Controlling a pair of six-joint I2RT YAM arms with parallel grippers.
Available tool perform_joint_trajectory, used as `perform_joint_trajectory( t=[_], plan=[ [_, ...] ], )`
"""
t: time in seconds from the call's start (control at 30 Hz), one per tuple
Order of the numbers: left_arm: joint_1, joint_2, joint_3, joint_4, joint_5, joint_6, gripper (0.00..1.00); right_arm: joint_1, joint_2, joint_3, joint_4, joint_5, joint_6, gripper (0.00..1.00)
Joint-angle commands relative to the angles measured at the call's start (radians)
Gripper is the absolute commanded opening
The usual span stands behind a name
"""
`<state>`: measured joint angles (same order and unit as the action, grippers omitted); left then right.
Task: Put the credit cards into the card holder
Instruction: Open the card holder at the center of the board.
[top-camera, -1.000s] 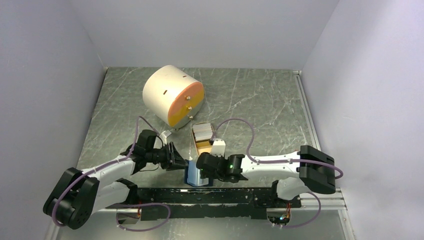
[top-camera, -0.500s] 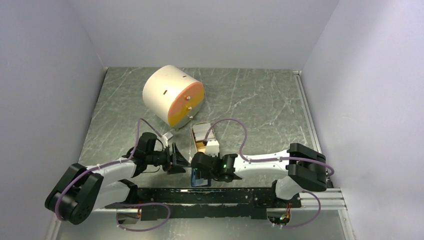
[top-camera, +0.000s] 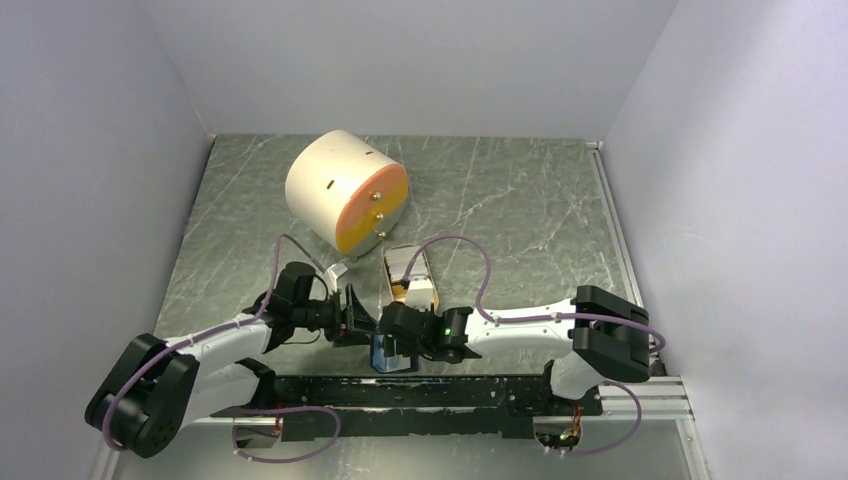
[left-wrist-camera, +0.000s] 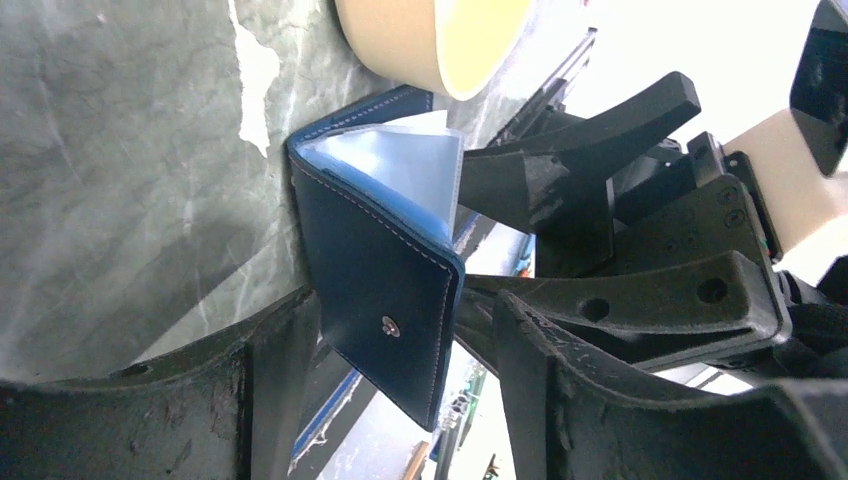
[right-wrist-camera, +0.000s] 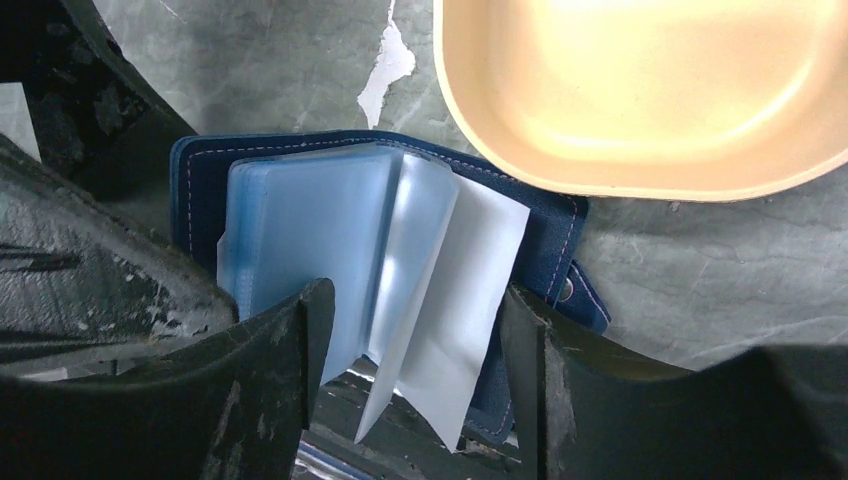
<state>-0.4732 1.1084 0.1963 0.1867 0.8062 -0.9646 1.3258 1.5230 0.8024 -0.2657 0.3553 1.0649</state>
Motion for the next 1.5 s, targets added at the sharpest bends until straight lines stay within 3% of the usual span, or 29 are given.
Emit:
perform_joint_trajectory(
  t=[0.0, 0.33, 0.6, 0.73, 0.93, 1.13, 1.27, 1.47],
  plan=[
    [-0.009, -0.005, 0.068, -0.133, -0.08, 0.065, 0.67, 0.004, 0.007, 0.023, 0.078, 0.005, -0.013, 0.65],
    [-0.013, -0.008, 0.13, -0.295, -0.214, 0.126, 0.48, 0.004, 0.001, -0.002, 0.107, -0.004, -0.017, 0.6],
    [-0.017, 0.003, 0.148, -0.312, -0.218, 0.158, 0.1, 0.003, -0.062, -0.091, -0.015, 0.058, 0.033, 0.56],
    [-0.019, 0.011, 0.136, -0.275, -0.201, 0.157, 0.09, 0.003, -0.118, -0.171, -0.027, 0.076, 0.056, 0.53],
    [-0.022, 0.063, 0.073, -0.034, -0.056, 0.066, 0.09, 0.003, -0.121, -0.203, -0.046, 0.084, 0.054, 0.44],
    [-0.027, 0.069, 0.098, -0.128, -0.112, 0.115, 0.09, 0.005, -0.169, -0.145, -0.118, 0.128, 0.009, 0.45],
    [-0.028, 0.033, 0.131, -0.213, -0.14, 0.15, 0.09, 0.005, -0.233, -0.07, -0.134, 0.114, -0.126, 0.51],
    [-0.027, 0.002, 0.147, -0.274, -0.164, 0.171, 0.09, -0.002, -0.397, -0.076, 0.03, 0.075, -0.454, 0.55]
  ],
)
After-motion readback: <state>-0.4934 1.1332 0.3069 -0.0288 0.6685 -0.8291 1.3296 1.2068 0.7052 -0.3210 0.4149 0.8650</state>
